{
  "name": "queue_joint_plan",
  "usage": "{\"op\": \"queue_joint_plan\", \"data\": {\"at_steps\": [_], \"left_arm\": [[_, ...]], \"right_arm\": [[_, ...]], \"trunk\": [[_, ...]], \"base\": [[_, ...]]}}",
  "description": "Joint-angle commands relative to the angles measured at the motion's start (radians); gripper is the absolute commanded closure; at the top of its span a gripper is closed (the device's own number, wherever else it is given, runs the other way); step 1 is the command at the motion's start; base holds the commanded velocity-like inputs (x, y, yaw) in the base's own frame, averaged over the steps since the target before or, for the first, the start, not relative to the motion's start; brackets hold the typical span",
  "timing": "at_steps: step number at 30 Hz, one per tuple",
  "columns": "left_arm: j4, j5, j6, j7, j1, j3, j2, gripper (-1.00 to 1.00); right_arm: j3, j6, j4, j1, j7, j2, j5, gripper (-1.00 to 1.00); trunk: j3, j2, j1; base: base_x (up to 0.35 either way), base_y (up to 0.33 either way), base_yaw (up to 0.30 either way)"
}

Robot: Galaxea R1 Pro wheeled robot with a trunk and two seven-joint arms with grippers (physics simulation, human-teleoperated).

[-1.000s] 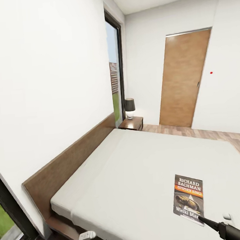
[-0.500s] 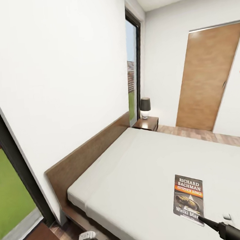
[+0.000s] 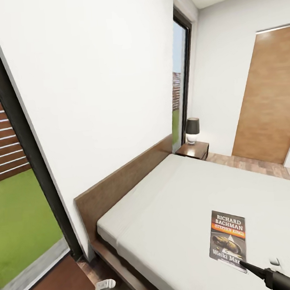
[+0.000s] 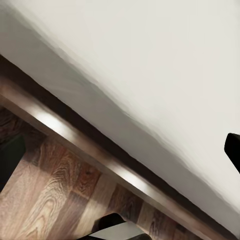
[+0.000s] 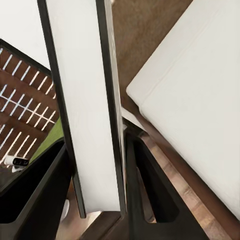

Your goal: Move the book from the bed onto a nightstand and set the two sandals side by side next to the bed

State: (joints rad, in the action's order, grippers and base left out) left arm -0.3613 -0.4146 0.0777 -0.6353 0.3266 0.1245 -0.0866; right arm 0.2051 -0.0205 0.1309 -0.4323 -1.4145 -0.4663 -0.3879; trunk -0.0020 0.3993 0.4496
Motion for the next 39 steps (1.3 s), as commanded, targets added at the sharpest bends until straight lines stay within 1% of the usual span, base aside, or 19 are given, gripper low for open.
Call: {"op": "queue_joint_plan", "data": {"at_steps": [1, 12, 39], "left_arm": [[-0.001, -0.010, 0.008, -0.001, 0.000, 0.005, -0.001, -1.00], [-0.001, -0.010, 0.008, -0.001, 0.000, 0.005, -0.001, -1.00], [-0.001, -0.010, 0.008, -0.001, 0.000, 0.004, -0.001, -1.00]], "right_arm": [[0.003, -0.002, -0.001, 0.000, -0.004, 0.000, 0.001, 1.00], [0.002, -0.002, -0.001, 0.000, -0.007, 0.000, 0.001, 1.00], [0.002, -0.002, -0.001, 0.000, 0.001, 0.000, 0.001, 1.00]], "trunk": [[0.000, 0.001, 0.000], [0.000, 0.001, 0.000], [0.000, 0.001, 0.000]], "base": [[0.000, 0.000, 0.051], [0.000, 0.000, 0.057], [0.000, 0.000, 0.176]]}}
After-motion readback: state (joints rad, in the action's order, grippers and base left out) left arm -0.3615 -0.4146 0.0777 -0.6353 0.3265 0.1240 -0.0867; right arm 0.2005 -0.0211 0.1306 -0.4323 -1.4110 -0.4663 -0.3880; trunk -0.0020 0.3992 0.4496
